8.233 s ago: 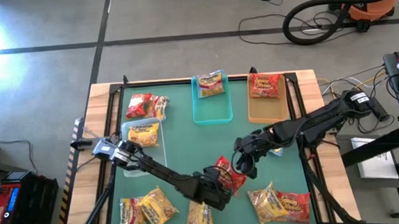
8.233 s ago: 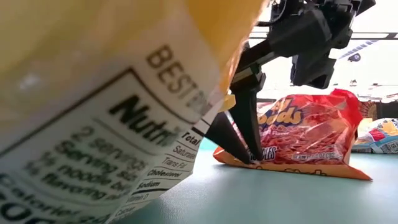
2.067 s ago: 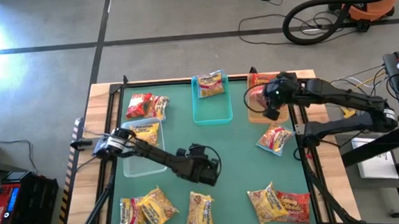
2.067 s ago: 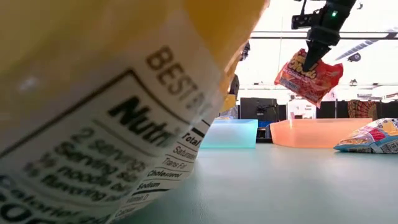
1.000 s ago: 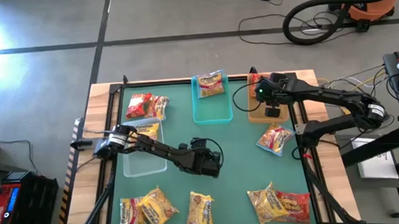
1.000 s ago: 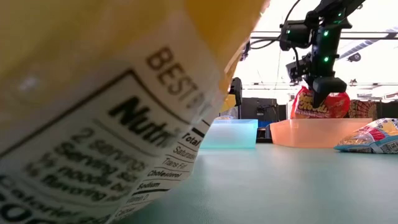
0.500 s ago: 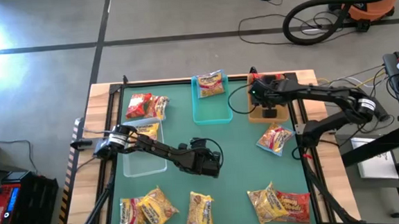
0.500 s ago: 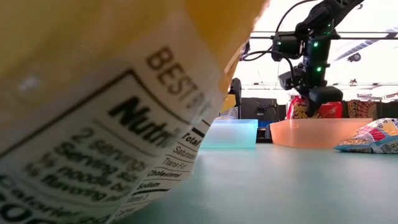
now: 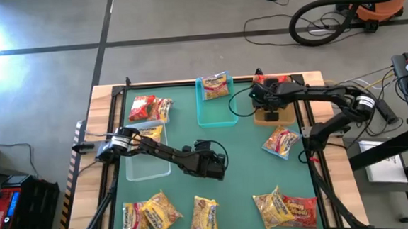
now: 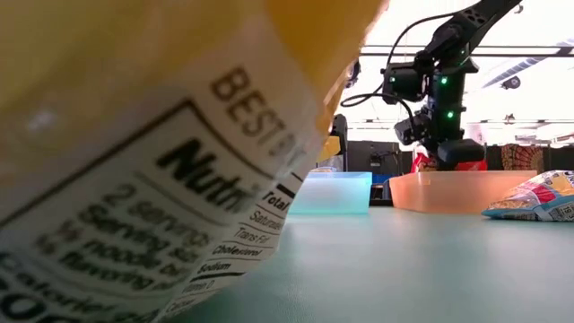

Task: Sort Maruchan noodles
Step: Put the bottom left orange noodle pack into the orange bin

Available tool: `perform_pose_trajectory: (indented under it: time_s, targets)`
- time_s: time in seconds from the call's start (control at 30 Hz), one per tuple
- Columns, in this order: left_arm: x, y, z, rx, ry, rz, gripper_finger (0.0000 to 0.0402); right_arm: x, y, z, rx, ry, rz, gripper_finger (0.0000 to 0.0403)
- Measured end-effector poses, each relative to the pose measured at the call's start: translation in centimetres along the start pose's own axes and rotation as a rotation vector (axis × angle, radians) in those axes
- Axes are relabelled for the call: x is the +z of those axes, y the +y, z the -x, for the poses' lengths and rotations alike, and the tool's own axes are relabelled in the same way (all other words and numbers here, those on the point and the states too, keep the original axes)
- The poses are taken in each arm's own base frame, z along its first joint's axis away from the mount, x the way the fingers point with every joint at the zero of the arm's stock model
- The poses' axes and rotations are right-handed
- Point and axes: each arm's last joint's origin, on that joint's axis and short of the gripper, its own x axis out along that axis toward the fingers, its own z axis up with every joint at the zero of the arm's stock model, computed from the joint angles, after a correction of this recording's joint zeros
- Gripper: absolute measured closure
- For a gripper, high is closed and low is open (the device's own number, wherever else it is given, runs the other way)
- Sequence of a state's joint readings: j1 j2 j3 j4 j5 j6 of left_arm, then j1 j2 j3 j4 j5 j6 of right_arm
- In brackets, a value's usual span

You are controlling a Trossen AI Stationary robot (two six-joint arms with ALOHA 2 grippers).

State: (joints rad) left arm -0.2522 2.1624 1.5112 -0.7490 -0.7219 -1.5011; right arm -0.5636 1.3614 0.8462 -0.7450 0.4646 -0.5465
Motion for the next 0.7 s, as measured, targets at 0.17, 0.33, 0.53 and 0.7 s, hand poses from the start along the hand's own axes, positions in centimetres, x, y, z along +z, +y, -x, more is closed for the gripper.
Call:
perform_pose_trajectory:
  time_s: [0.17, 0.33, 0.53, 0.7]
  targets:
    - [0.09, 0.01, -0.08, 0.002, 0.000, 0.002, 0.0363, 0.19, -0.11, -0.38, -0.049, 0.028, -0.038, 0.0280]
    - [0.26, 0.03, -0.18, 0.004, -0.002, 0.006, 0.0363, 0.13, -0.17, -0.22, -0.052, 0.023, -0.028, 0.0293]
    - [0.39, 0.06, -0.31, 0.008, -0.003, 0.009, 0.0363, 0.12, -0.23, -0.09, -0.054, 0.011, -0.067, 0.0291]
    - [0.46, 0.07, -0.37, 0.009, -0.003, -0.004, 0.0363, 0.12, -0.23, -0.08, -0.054, 0.011, -0.086, 0.0262]
